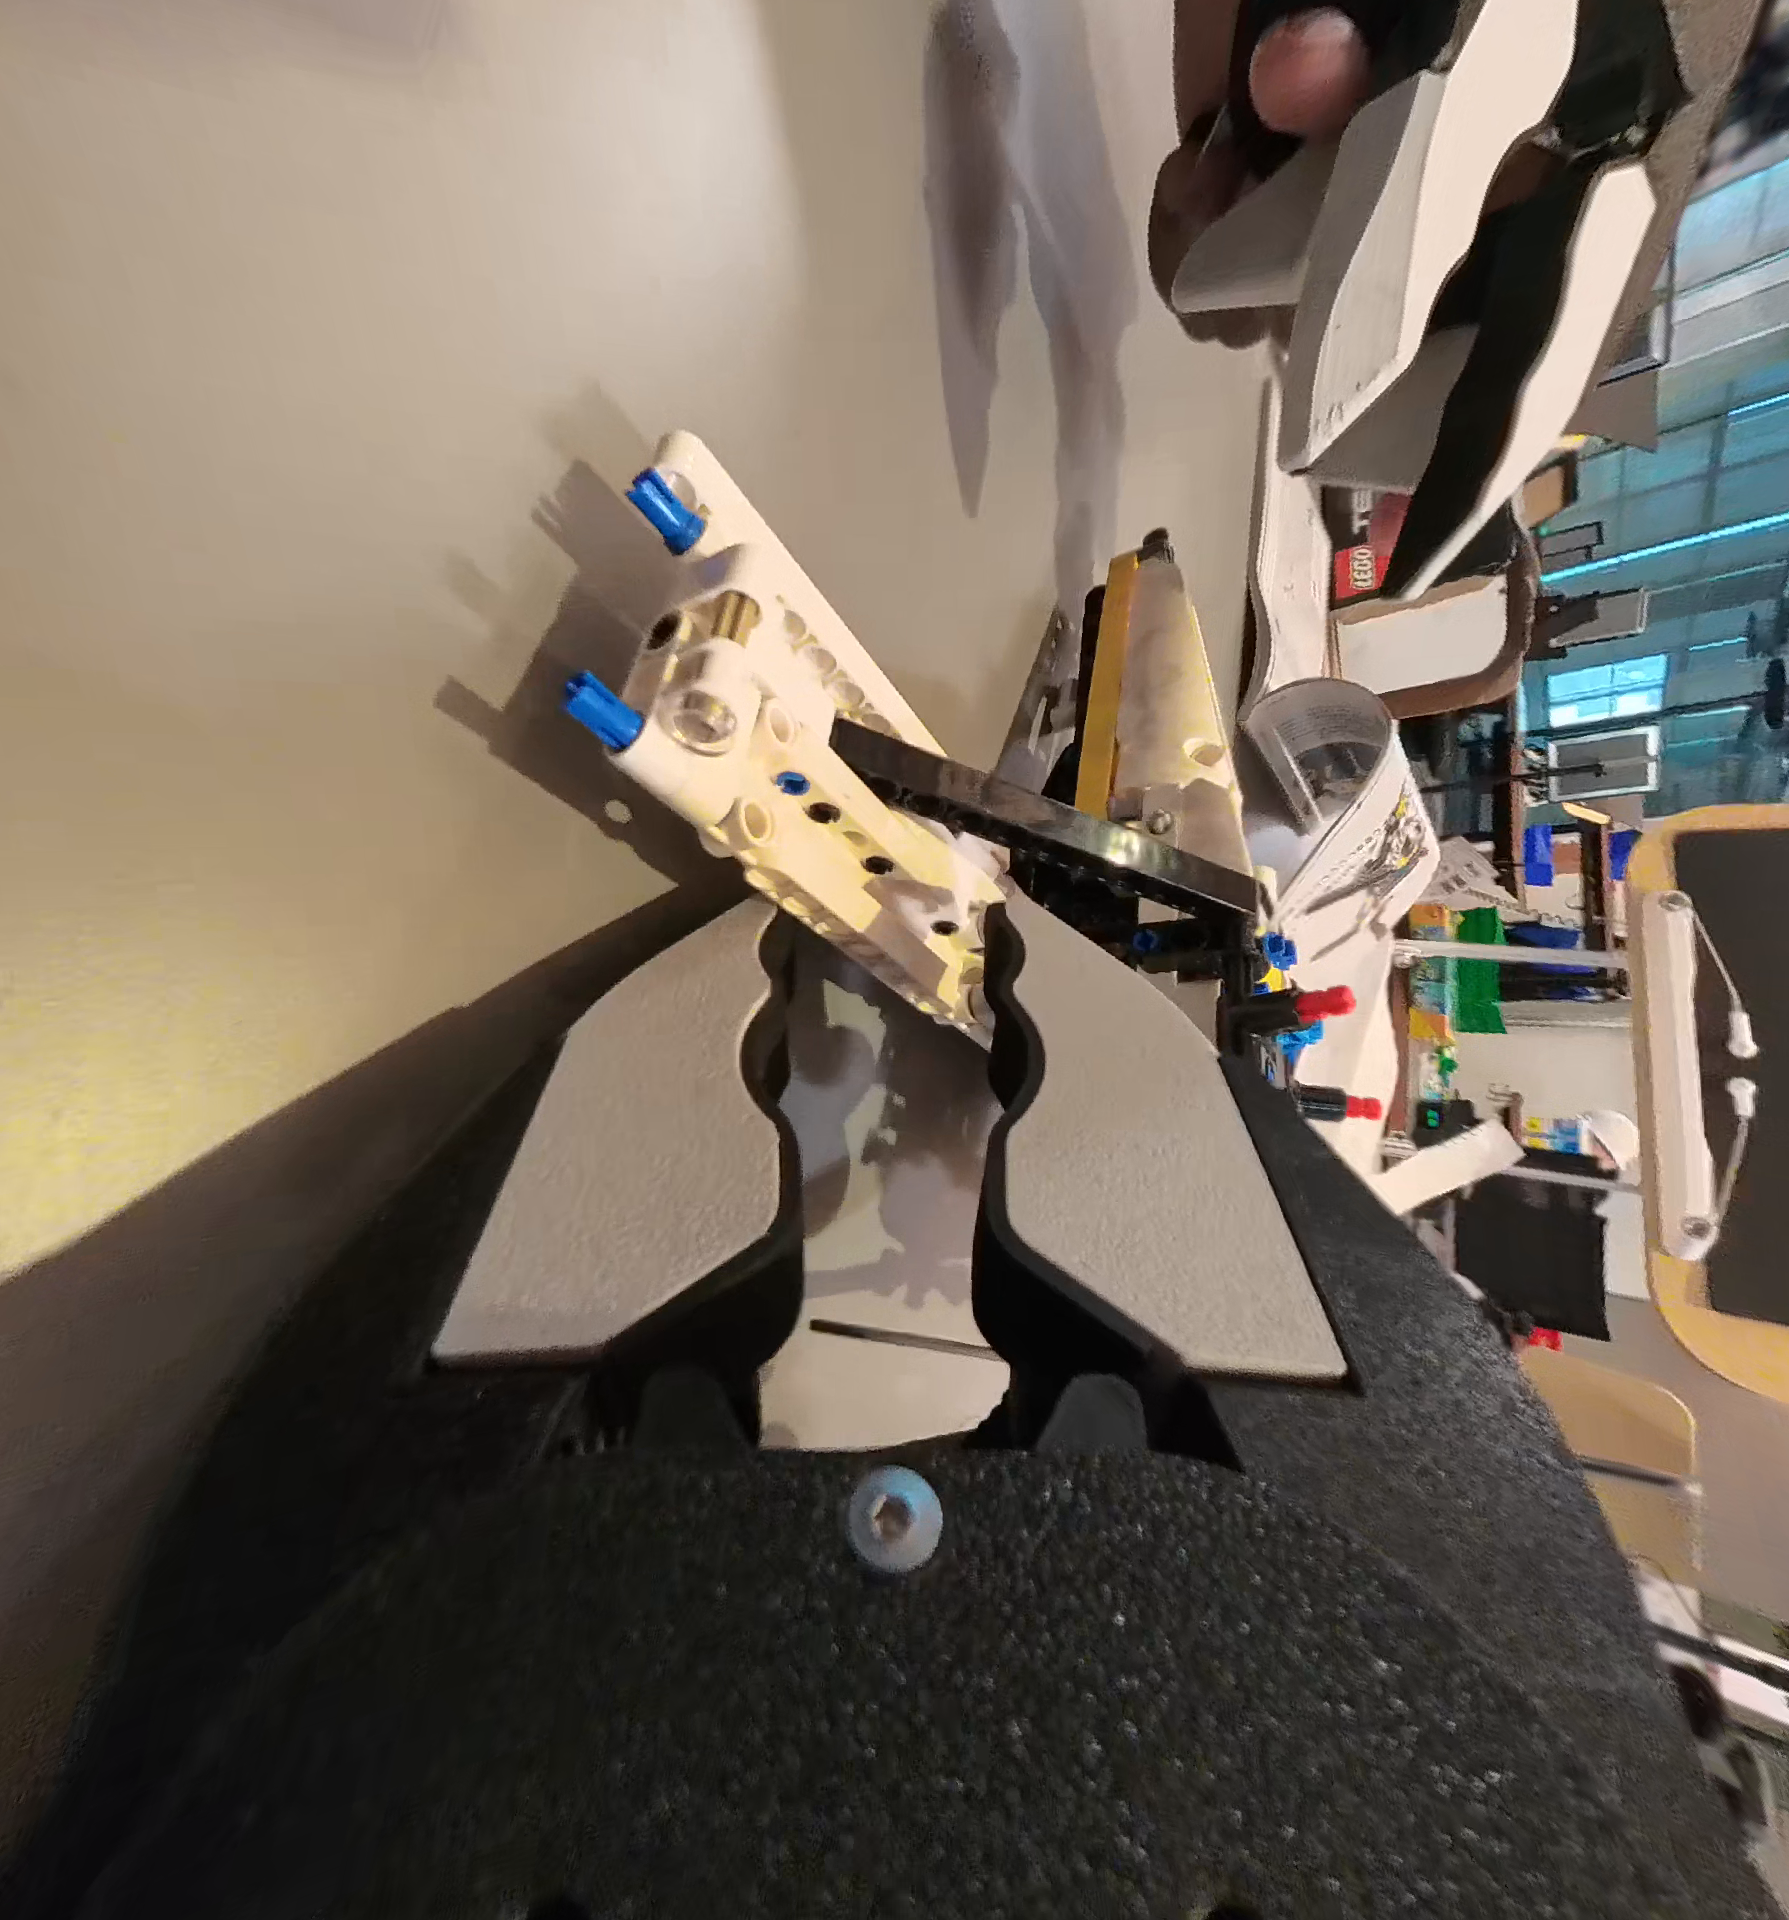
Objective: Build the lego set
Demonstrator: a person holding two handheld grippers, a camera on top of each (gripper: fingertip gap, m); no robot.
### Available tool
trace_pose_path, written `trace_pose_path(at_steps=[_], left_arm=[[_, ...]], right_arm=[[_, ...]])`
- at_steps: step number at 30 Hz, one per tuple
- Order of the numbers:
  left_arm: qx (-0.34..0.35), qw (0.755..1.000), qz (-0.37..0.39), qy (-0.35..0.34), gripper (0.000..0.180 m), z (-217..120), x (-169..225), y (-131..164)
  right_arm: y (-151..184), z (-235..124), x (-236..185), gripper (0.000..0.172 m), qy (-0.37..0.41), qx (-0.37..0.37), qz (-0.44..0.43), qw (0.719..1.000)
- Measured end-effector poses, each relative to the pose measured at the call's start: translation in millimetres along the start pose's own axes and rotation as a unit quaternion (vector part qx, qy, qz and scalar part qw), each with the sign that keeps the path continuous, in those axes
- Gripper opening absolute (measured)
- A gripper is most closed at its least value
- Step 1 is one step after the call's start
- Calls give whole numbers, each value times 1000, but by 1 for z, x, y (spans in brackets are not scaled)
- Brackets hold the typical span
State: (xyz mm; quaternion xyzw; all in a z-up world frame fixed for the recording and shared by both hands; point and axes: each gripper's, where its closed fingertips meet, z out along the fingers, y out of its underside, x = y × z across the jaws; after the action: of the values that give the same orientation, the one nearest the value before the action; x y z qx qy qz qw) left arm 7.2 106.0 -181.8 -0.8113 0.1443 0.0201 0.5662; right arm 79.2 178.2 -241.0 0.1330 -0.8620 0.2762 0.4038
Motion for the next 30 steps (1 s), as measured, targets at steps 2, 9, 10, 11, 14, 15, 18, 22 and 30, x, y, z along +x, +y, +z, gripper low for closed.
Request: trace_pose_path(at_steps=[2, 9, 10, 11, 14, 15, 18, 22, 30], left_arm=[[5, 1000, -3, 3, 46, 2, 2, 0], [9, 1000, -12, 9, 45, 4, 7, 3], [10, 1000, -12, 9, 45, 4, 8, 3], [10, 1000, -11, 10, 45, 4, 9, 3], [11, 1000, -13, 10, 45, 4, 9, 4], [11, 1000, -14, 11, 45, 4, 10, 5], [14, 1000, -18, 12, 44, 3, 10, 5], [15, 1000, -20, 16, 44, 3, 11, 6], [14, 999, -27, 17, 44, 2, 11, 10]], right_arm=[[1, -3, -1, 36, -10, 5, 9, 1000], [1, -3, -1, 36, -8, 6, 7, 1000], [1, -2, -1, 36, -7, 6, 6, 1000], [2, -2, -1, 36, -7, 5, 6, 1000], [2, -2, 0, 36, -4, 5, 9, 1000], [3, -1, 1, 36, -3, 5, 9, 1000], [4, -1, 2, 34, 2, 5, 10, 1000], [4, 0, 3, 32, 4, 11, 20, 1000], [2, 1, 4, 31, 4, 17, 25, 1000]])
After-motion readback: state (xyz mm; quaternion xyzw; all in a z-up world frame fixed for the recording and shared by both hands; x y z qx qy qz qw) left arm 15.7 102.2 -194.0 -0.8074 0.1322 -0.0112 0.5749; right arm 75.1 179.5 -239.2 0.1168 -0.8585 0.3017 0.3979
